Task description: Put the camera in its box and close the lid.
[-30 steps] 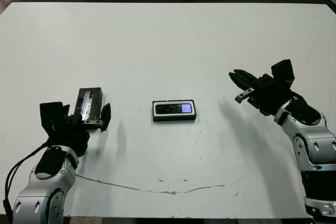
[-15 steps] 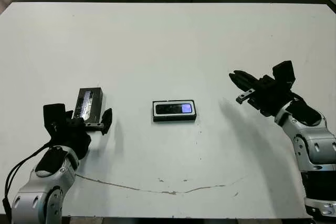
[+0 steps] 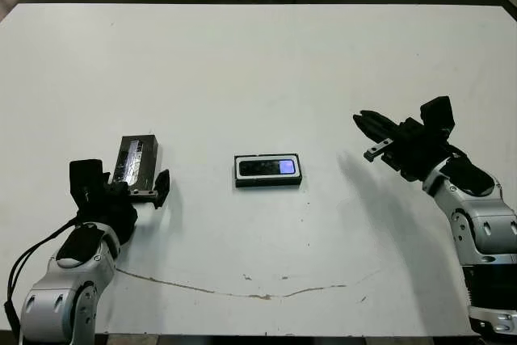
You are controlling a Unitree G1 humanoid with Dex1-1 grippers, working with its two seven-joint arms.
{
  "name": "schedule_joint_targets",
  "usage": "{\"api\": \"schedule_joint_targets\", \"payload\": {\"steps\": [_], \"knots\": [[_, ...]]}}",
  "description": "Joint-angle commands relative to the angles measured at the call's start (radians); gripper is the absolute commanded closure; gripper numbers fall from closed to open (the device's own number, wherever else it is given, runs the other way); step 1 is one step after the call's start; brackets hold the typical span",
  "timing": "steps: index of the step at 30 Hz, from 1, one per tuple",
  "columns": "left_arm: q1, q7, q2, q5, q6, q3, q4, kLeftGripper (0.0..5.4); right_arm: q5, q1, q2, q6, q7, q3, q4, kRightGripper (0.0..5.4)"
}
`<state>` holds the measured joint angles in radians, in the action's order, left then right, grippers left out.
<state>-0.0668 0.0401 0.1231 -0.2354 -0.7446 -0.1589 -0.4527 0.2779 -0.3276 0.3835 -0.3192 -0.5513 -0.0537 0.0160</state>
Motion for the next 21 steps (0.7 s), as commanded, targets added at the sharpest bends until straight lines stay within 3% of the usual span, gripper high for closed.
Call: {"api": "schedule_joint_targets", "payload": {"steps": [1,6,21], "knots": [[-0.017,-0.01,0.013,0.033,0.007,0.014,0.027,0.02,-0.008,0.022,0.006,-0.021,0.007,0.0,0.002,5.4],[-0.028,-0.006,0.014,0.076,0.063,0.031,0.062,0.02,-0.019,0.027,0.005,-0.008,0.012,0.004,-0.005,5.4],[-0.02,0.045,0.039,0.063,0.012,0.028,0.089,0.02,-0.009,0.026,0.002,-0.015,0.007,-0.003,0.006,5.4]]}}
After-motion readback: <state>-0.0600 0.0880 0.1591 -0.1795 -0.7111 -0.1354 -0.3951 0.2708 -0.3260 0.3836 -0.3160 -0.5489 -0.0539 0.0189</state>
